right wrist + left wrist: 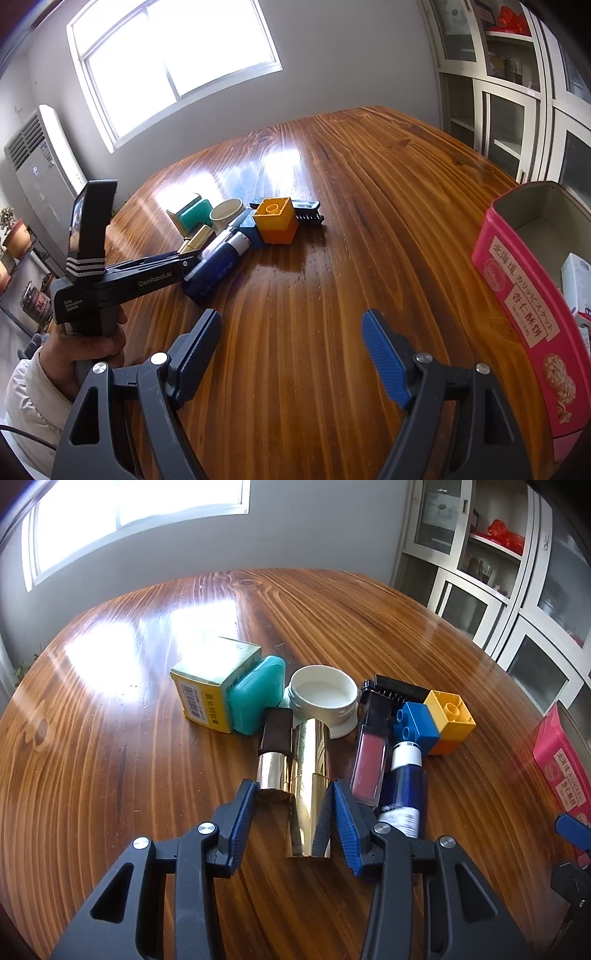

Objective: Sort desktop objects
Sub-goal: 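Grasp the gold lipstick tube with the left tool while the right tool grasps the blue KOSE bottle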

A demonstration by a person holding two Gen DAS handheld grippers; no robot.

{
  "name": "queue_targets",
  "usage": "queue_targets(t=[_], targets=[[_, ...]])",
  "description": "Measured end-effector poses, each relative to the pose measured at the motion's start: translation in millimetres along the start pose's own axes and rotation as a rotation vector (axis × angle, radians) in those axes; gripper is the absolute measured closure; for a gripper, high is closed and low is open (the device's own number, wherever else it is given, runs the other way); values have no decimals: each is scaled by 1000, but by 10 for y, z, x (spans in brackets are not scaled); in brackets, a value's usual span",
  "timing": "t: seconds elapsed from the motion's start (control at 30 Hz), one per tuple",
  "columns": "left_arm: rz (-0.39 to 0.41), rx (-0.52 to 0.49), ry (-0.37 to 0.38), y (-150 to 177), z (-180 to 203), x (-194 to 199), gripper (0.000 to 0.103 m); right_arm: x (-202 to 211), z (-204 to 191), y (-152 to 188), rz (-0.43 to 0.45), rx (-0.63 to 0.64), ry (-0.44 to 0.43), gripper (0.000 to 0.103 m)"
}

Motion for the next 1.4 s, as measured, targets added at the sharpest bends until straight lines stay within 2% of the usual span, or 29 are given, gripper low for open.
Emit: queue_targets(t=[0.1,0.3,0.47,0.6,0.87,1.0,1.2,1.4], targets=[[-3,-14,-9,-8,25,-16,57,-10,-45,-32,0,10,-1,22],[-6,2,38,70,109,56,58,-67,-182,-103,-5,38,-14,22],[-8,-23,63,236,208,172,58,-269,-268,-138,-46,39,-34,22],[-13,-9,52,266,137,205,58,-432,-356,-158,-81,53,-44,22],[-14,-31,31,295,46,255,57,-775,-511,-186,-141,103,-21,21],[-2,-39,4,325,27,306,53,-922,-528,-205,-170,120,-6,21],[-7,-53,-2,348,-20,304,50,-953,-439,-181,-178,148,24,21],[39,-6,18,331,-165,482,48,-900,-267,-110,-177,160,83,22]])
Point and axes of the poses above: each gripper's, at about its wrist camera, not at the fingertips, and x roughly against the way its jaws point, z to its right, y to its underside, the point moved 8 cm from there along -x, roughly the way its jaws point
